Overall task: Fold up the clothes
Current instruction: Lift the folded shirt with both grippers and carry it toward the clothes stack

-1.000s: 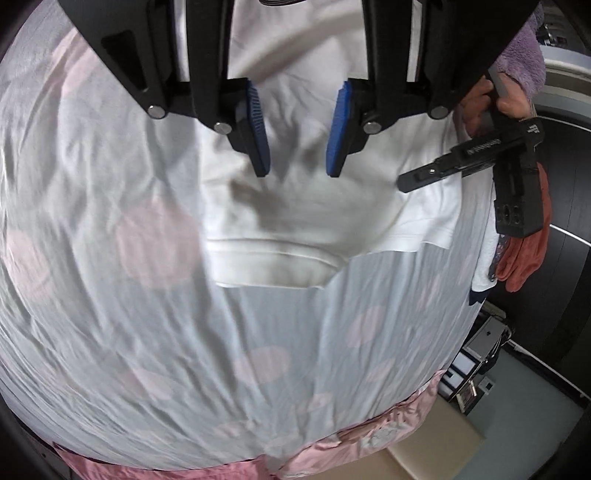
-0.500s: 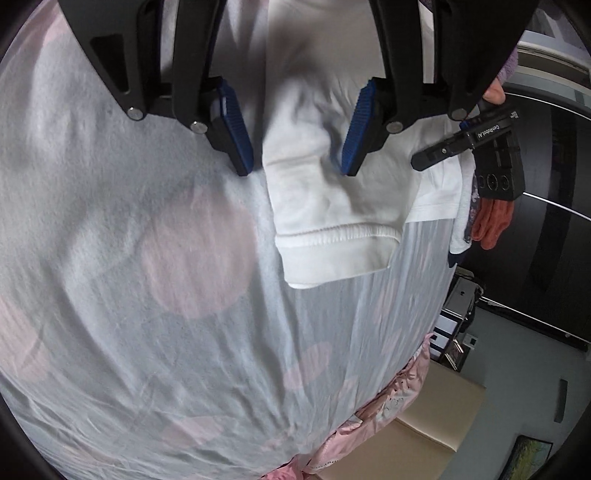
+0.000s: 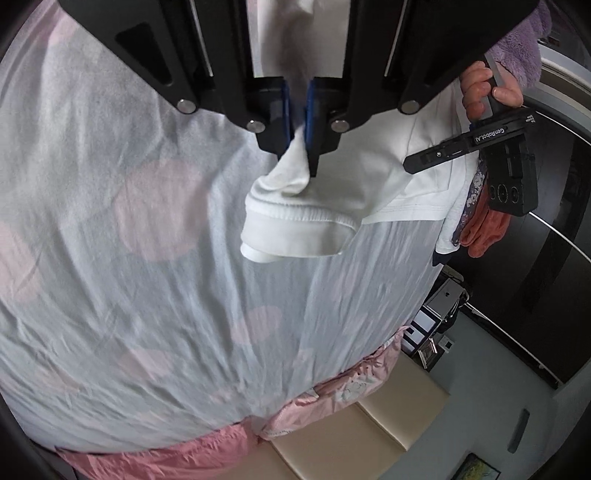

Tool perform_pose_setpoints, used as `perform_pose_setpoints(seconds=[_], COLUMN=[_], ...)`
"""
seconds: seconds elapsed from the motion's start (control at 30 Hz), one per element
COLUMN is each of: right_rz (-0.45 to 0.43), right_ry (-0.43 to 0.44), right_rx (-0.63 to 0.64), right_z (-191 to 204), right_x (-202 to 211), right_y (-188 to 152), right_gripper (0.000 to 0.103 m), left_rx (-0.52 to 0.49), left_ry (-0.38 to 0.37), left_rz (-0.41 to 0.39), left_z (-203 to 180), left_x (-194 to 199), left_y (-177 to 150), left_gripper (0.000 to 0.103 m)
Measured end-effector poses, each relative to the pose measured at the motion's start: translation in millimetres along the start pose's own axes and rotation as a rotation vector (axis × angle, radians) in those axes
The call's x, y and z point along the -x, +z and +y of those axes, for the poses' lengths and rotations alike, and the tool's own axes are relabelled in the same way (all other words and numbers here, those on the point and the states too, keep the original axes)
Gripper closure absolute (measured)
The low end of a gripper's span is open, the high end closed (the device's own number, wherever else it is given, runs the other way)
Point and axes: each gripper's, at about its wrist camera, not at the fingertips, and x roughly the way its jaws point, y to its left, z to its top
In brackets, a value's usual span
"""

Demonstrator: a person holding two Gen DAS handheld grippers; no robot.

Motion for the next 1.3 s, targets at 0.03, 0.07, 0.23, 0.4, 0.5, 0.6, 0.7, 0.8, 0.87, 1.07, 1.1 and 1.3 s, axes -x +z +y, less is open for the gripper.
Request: perform_pose_setpoints(seconds=[0.03, 0.07, 0.23, 0.4, 0.5, 0.6, 0.7, 0.8, 0.87, 1.07, 1.1, 1.3], right_rz=[-0.018, -0.033, -0.105, -0.167, -0.187, -0.206, -0.219, -0.214, -0.211, -0.144, -0.13, -0.033], right_ry=[-0.012, -0.012, 0.009, 0.058, 0.099, 0.151, 0.229, 0.302, 0.351, 0.459, 0.473, 0.539], right_rx=[0.026, 0.043, 0.127, 0.243, 0.322, 0.393, 0.451, 0.5, 0.532, 0.661, 0.69, 0.84], right_z=[9.3, 18.5, 68.3, 131.2, 174.2, 215.4, 256.1, 299.7, 328.8, 431.8, 449.9, 547.3], right_x=[6.5, 12.9, 42.9, 67.4, 73.7, 77.9, 78.9, 70.4, 64.5, 33.6, 27.7, -18.3], right_y=[-0.2, 0.1, 2.2, 4.8, 6.5, 5.1, 1.3, -1.3, -2.8, -7.5, -11.2, -41.9], right_gripper=[0.097, 0.097, 0.098, 0.098, 0.098, 0.098, 0.098, 0.098, 0.098, 0.098, 0.098, 0.098], left_rx=[-0.012, -0.022, -0.054, -0.066, -0.073, -0.076, -0.068, -0.04, 0.005, 0.174, 0.198, 0.339], left_ry=[0.01, 0.021, 0.095, 0.183, 0.237, 0.293, 0.363, 0.44, 0.481, 0.547, 0.562, 0.657], left_rz=[-0.02, -0.039, -0.154, -0.295, -0.38, -0.466, -0.542, -0.59, -0.616, -0.712, -0.728, -0.773], left_z=[-5.2, -10.1, -26.8, -39.7, -47.4, -54.2, -55.5, -50.4, -41.5, -1.2, 5.5, 55.8], left_x=[9.6, 19.9, 84.2, 159.6, 204.8, 251.1, 295.7, 330.9, 351.7, 409.6, 418.5, 458.0], left_y=[-2.4, -5.5, -22.5, -44.7, -58.1, -72.9, -92.9, -108.1, -116.9, -149.7, -155.8, -188.8], left_gripper=[0.091, 0.091, 0.091, 0.092, 0.092, 0.092, 0.092, 0.092, 0.092, 0.092, 0.092, 0.092])
